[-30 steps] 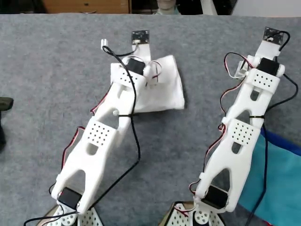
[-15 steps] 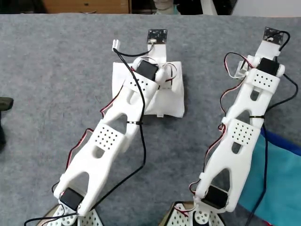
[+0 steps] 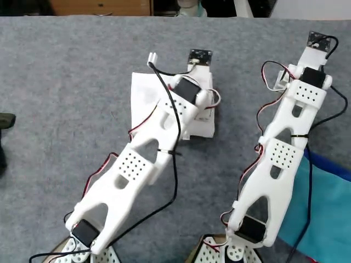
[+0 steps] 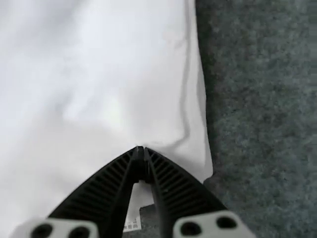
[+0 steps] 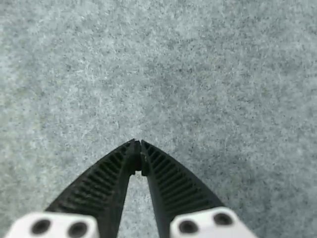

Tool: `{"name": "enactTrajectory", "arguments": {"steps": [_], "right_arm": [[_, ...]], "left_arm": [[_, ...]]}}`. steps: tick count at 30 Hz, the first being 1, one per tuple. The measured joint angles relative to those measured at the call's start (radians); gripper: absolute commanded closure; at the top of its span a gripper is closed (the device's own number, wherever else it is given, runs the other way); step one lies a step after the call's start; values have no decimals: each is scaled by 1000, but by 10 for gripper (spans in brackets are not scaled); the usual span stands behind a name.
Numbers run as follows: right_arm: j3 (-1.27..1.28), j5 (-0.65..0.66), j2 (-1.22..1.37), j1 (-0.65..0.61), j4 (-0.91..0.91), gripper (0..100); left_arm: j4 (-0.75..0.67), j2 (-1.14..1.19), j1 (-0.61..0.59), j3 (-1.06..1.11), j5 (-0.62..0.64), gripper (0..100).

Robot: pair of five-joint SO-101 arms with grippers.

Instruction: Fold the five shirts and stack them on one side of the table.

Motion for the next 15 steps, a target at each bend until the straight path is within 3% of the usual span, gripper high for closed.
{"name": "enactTrajectory", "arguments": {"steps": [8,15], "right_arm": [[0,0,0,0,-5,994],[0,0,0,0,-5,994]], "left_arm": [[3,0,95,-2,0,981],[-66,0,68,-2,-2,980]]}}
